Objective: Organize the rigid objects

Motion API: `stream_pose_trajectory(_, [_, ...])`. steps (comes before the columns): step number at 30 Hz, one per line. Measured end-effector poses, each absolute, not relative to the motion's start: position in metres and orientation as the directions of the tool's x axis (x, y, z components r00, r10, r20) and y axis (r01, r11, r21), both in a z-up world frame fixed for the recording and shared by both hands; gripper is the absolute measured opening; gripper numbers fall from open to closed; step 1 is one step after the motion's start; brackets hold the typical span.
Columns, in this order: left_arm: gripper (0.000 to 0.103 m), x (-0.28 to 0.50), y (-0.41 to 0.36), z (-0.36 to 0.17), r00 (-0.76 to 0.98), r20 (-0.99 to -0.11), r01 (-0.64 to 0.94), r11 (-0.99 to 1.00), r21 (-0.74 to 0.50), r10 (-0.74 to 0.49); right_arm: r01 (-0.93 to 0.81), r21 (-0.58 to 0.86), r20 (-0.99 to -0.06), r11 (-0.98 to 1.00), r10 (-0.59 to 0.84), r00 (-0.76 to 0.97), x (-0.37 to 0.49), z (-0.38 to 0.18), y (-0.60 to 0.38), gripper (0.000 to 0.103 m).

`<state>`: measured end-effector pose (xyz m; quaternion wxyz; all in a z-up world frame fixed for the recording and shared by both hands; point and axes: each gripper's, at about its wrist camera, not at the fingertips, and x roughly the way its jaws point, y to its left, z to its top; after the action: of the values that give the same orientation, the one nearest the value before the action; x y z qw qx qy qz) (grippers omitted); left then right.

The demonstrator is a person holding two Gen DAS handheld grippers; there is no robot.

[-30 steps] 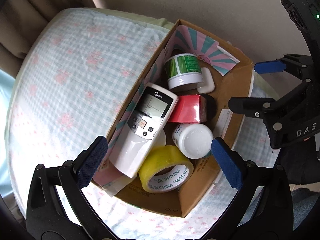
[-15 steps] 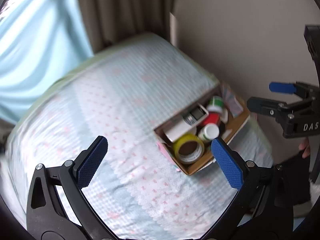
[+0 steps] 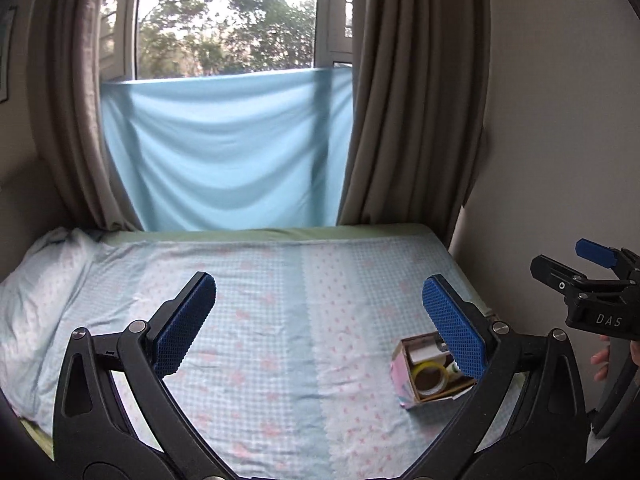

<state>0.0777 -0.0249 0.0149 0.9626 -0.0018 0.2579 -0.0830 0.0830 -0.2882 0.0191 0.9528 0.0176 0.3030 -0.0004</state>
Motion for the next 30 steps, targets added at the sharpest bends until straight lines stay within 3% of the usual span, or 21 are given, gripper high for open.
stream_pose_trajectory(13, [0.103,0.036,-0.024,0.007,0.889,-0.433,0.161,0.987,-0.008,-0.148,0.082,0.018,-0.531,0.996,-0.06,0.845,0.05,0.027,-0.289,0.103])
stream_pose_trajectory(30, [0.103,0.026,-0.029,0.015,0.887,-0.434,0.171,0.985,-0.018,-0.162,0.058,0.025,-0.522,0.998,-0.036,0.852,0.04,0.028,-0.29,0.103])
